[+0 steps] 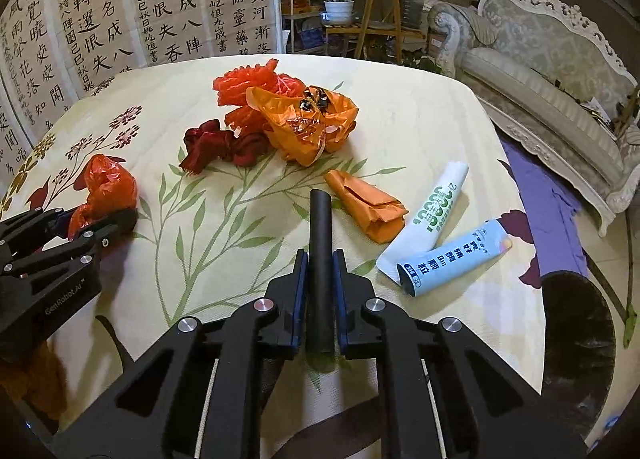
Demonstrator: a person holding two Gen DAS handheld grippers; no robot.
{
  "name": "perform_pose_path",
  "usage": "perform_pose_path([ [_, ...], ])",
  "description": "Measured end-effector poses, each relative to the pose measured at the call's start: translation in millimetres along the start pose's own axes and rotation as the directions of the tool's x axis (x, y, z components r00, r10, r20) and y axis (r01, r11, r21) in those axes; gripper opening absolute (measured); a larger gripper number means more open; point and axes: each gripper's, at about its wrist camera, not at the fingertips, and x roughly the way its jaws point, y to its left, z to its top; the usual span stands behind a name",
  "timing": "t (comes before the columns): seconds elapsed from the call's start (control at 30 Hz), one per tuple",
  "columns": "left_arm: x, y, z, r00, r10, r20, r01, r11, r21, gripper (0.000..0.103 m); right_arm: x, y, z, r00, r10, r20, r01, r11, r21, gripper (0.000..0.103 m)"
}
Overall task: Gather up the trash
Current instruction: 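Grasp the black rod upright with the right tool, then carry the bag and rod over the bin and open both tools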
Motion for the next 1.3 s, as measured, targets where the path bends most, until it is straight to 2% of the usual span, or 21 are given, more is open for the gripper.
perform_pose_path([
  [0.4,-2,0,1,1.0,-0.003,0.008,0.003,1.0,0.001,0.036,-16,6,-9,0.999,0.017,0.038,-0.017,1.0,0.019,0.012],
  [0.7,-15,-12,-6,0.999,-0.034,0.028,0.033,0.999,0.019,0.036,-39,0,-25,0.998,0.002,0.064,-0.005,0.999,0.05,0.012],
  [0.97,-33,-49,-16,0.993,-0.11,0.046,0.107,0.992,0.063,0.036,-68,-27,-43,0.994,-0.053,0.098,0.043,0.993,0.107,0.012],
  [1.13,-45,-83,-16,0.981,-0.181,0.066,0.173,0.979,0.11,0.035,-88,-53,-56,0.987,-0.111,0.118,0.091,0.982,0.164,0.012],
  [1.3,-54,-121,-14,0.966,-0.248,0.073,0.232,0.957,0.174,0.036,-106,-85,-68,0.971,-0.198,0.133,0.164,0.959,0.23,0.012],
])
